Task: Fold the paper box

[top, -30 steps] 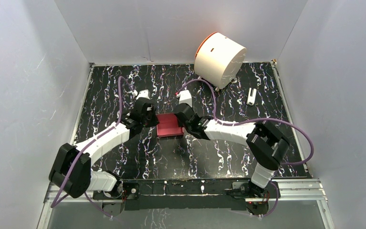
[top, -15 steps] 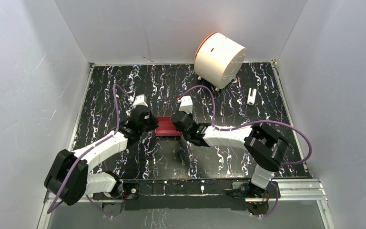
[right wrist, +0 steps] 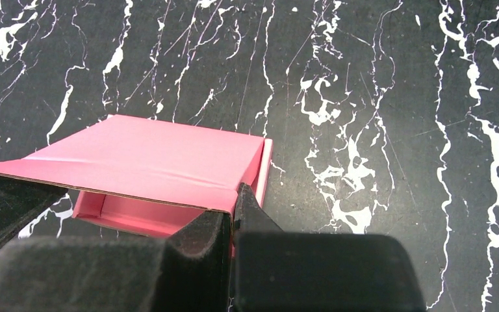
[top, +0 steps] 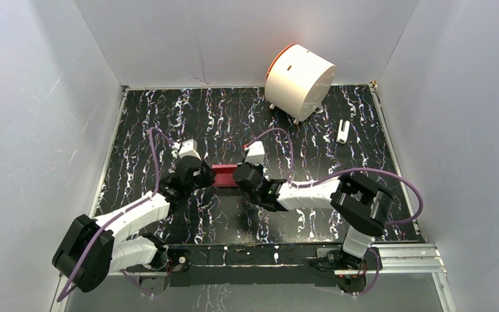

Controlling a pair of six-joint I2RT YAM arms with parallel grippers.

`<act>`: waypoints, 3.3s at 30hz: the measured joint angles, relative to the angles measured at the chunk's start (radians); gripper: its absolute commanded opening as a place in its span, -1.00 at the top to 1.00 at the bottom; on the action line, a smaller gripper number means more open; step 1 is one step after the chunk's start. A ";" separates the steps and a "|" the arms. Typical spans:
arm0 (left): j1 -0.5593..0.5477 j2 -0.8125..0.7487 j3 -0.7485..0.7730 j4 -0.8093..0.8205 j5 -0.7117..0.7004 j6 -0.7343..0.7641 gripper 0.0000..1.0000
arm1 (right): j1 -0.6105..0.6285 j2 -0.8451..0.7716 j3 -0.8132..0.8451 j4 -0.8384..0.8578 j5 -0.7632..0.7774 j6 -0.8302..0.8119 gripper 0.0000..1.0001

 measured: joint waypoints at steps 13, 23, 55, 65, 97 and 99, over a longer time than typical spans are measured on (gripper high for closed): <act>-0.019 0.015 -0.083 0.040 0.025 -0.025 0.91 | 0.032 0.014 -0.084 0.056 -0.013 0.038 0.78; -0.030 0.035 -0.135 0.015 0.014 -0.033 0.91 | 0.048 0.027 -0.107 0.031 -0.067 0.030 -0.05; 0.089 0.015 0.262 -0.372 0.014 0.111 0.03 | -0.445 -0.121 0.217 -0.249 -0.916 -0.701 -0.68; 0.137 0.196 0.467 -0.526 0.131 0.249 0.24 | -0.453 0.068 0.377 -0.428 -1.060 -0.880 -0.24; 0.148 0.359 0.587 -0.610 0.247 0.348 0.38 | -0.453 0.121 0.425 -0.497 -1.049 -0.938 0.32; 0.148 0.359 0.600 -0.617 0.247 0.355 0.38 | -0.454 0.121 0.425 -0.497 -1.048 -0.938 0.36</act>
